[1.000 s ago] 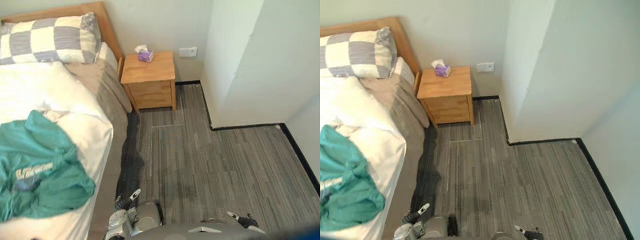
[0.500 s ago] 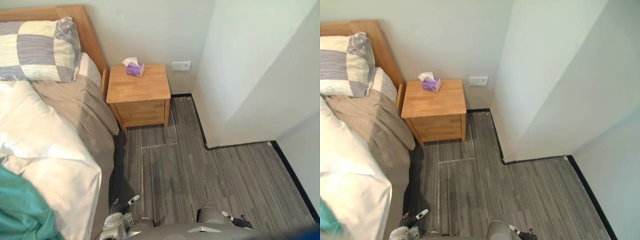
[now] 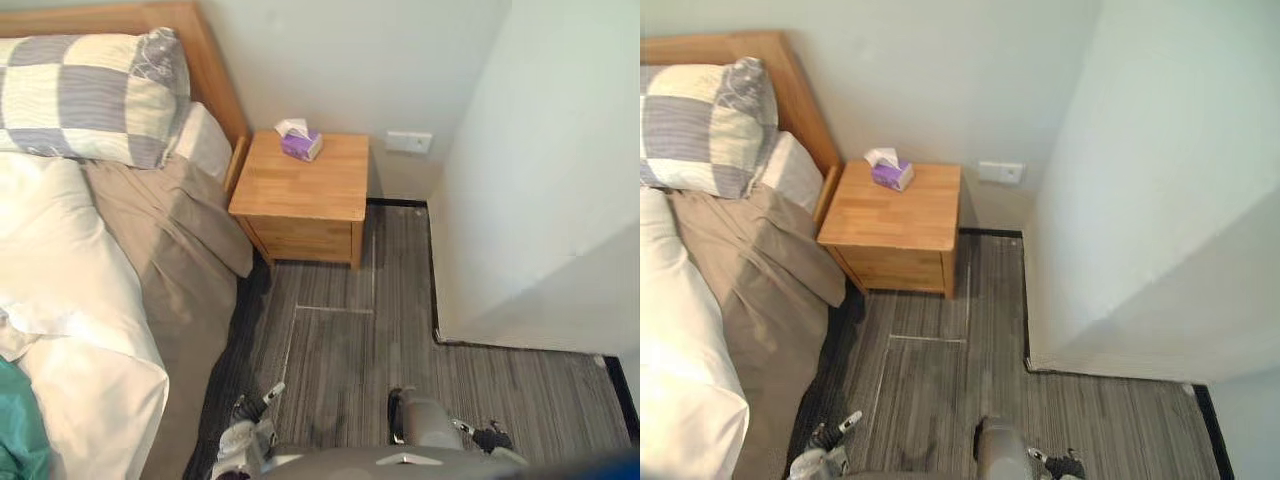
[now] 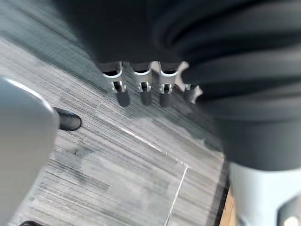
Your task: Tidy the bed and pick cloth on bed and put in laundry
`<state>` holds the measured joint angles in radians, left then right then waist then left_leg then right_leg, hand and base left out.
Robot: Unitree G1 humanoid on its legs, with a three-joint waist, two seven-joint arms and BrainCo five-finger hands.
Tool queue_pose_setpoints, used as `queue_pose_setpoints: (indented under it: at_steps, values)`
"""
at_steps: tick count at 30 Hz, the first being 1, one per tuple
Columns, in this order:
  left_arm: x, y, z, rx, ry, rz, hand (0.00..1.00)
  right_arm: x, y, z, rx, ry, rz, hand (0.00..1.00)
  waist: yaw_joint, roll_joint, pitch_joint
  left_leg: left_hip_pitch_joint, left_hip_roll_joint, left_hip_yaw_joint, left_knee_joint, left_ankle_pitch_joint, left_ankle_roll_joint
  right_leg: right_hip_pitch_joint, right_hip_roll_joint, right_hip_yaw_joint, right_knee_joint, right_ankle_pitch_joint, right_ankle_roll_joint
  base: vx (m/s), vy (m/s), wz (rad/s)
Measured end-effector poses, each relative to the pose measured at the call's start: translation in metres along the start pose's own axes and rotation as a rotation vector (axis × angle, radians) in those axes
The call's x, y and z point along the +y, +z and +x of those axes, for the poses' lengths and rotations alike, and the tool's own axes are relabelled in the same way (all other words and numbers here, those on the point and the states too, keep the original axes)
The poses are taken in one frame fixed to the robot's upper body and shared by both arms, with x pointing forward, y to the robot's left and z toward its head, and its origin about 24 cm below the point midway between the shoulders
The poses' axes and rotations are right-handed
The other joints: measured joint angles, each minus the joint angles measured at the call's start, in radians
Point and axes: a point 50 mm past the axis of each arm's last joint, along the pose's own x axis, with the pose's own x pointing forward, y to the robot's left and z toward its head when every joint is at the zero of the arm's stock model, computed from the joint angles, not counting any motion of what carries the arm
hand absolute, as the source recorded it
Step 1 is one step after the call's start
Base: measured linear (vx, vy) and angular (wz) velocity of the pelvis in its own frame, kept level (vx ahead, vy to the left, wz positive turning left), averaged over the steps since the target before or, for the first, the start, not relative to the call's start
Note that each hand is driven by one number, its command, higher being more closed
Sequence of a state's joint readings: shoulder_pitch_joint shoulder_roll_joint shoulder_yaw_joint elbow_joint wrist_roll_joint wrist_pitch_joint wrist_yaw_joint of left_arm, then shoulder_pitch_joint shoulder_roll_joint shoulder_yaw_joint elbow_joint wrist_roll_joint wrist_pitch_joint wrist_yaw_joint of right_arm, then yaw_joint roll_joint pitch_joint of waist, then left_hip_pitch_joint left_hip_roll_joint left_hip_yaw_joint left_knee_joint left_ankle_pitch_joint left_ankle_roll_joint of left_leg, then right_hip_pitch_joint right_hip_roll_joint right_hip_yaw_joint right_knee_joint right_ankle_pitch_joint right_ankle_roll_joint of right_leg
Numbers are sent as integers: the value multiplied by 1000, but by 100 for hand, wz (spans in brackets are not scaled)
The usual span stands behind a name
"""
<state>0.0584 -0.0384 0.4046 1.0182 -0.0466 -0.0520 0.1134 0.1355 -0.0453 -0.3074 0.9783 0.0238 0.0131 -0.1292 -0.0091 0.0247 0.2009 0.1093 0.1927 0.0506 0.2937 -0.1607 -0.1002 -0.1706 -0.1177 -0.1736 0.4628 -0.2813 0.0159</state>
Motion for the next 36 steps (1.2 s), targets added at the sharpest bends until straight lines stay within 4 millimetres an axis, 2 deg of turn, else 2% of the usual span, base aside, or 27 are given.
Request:
queue_pose_setpoints:
  at_steps: [2,3,5,6,7,8,9,10,11,12,13,14,16,18,20,21,22,23,24,25,26,27,28,30,32,35,36]
  values:
    - [1,4,0,-19,3,-11,0,-4,-5,-1,11,-9,-5,0,-2,2,3,-98,18,-12,195,26,-39,73,-12,-67,-44,0,-5,142,-129,104]
    - [1,6,0,-30,2,-19,0,-5,-4,-1,9,-10,-13,0,10,-4,7,-151,41,25,302,57,-44,124,-24,-116,-74,-3,-10,206,-91,114]
    - [1,8,0,-39,-2,-21,0,-7,-4,-1,7,-13,-28,0,16,0,7,-173,84,165,370,45,-29,204,-47,-176,-118,-4,-12,190,-16,95]
    - [1,8,-1,-41,-3,-18,0,-4,1,1,-5,-7,-27,0,16,-2,8,-184,87,261,363,-3,-25,247,-67,-209,-144,1,-3,196,75,89]
    - [1,8,-1,-43,-5,-12,0,-2,4,2,-6,-2,-28,0,16,-7,11,-191,58,326,294,-37,-25,283,-89,-235,-173,12,15,157,78,89]
    - [0,8,-1,-45,-10,1,0,-2,5,3,-2,-2,-29,0,15,-8,11,-198,29,337,229,-35,-23,296,-99,-254,-182,17,24,186,187,76]
    - [-2,7,-1,-45,-25,26,0,-4,9,4,-7,-4,-36,0,15,2,11,-198,-23,354,67,27,6,314,-112,-272,-189,26,40,134,177,82]
    - [-3,5,-2,-41,-32,40,0,-4,18,7,-23,-3,-43,0,19,21,16,-180,-56,378,-42,83,89,342,-107,-286,-202,28,63,211,249,91]
    - [-3,6,-2,-42,-35,46,0,-3,18,7,-19,2,-46,0,16,15,11,-163,-86,367,-81,97,96,355,-117,-290,-215,31,73,200,173,109]
    - [2,10,-1,-58,-24,49,0,6,23,8,-30,27,-72,0,19,-11,11,-163,-131,342,-137,126,107,373,-128,-306,-262,43,85,201,138,92]
    - [4,12,0,-65,-20,42,0,11,26,8,-39,39,-90,0,21,-21,17,-165,-145,328,-148,129,111,392,-127,-313,-293,52,87,176,82,97]
    - [8,18,1,-80,-12,42,0,18,33,9,-50,56,-102,0,35,-34,30,-178,-163,317,-139,129,111,426,-127,-322,-344,77,112,124,48,87]
    - [14,16,1,-73,0,57,0,23,39,10,-59,67,-101,0,42,-33,31,-188,-169,357,-122,130,111,464,-127,-343,-370,112,131,86,62,83]
    - [29,3,-1,-33,33,71,0,32,40,9,-62,87,-104,0,50,-38,32,-159,-171,456,-140,134,116,514,-133,-386,-371,132,152,12,65,65]
    - [41,-15,-5,34,66,64,0,36,40,8,-63,98,-111,0,59,-50,19,-148,-194,464,-195,150,141,521,-131,-424,-366,145,170,-32,-11,55]
    - [43,-21,-6,54,71,65,0,37,39,8,-61,103,-110,0,58,-46,12,-142,-209,458,-224,150,142,515,-133,-434,-350,145,170,-11,-3,69]
    - [44,-29,-8,85,73,67,0,35,38,8,-59,101,-116,0,52,-30,2,-131,-216,459,-260,125,164,500,-136,-444,-298,144,170,51,62,76]
    - [45,-38,-10,127,76,75,0,29,32,8,-46,87,-121,0,51,-19,-3,-108,-220,448,-299,120,165,464,-168,-447,-156,143,173,83,81,89]
    - [49,-43,-11,144,82,86,0,27,29,7,-40,85,-125,0,51,-21,-3,-79,-234,429,-325,126,159,423,-216,-442,0,150,169,160,107,100]
    - [53,-45,-12,154,91,101,0,23,25,7,-34,80,-99,0,46,-28,-1,-45,-254,385,-336,121,168,357,-279,-395,206,198,113,167,73,85]
    - [54,-46,-13,162,92,108,0,24,23,6,-33,83,-99,0,43,-35,1,-38,-258,355,-335,117,175,316,-294,-355,296,194,92,238,56,107]
    - [57,-44,-12,159,92,137,0,29,26,5,-44,102,-104,0,31,-41,-3,-32,-256,307,-323,109,181,239,-290,-275,416,131,95,297,23,119]
    - [58,-41,-11,150,84,170,0,32,29,5,-58,111,-96,0,21,-47,3,-5,-250,269,-321,116,190,193,-270,-222,470,79,126,311,12,119]
    - [57,-39,-10,141,76,200,0,34,29,4,-64,114,-92,0,17,-48,4,26,-240,234,-320,112,183,152,-244,-178,445,32,143,294,-7,88]
    - [48,-25,-6,87,58,195,0,37,33,3,-89,123,-61,0,12,-45,5,33,-223,150,-300,95,155,96,-194,-119,250,-3,129,247,-126,113]
    - [41,-15,-3,48,47,187,0,38,32,3,-88,123,-47,0,16,-47,6,22,-207,73,-281,74,117,80,-109,44,-5,1,119,114,-220,90]
    - [41,-10,-2,33,48,178,0,39,29,1,-85,123,-36,0,14,-59,2,9,-208,61,-269,55,100,90,-92,113,-107,24,107,68,-271,92]
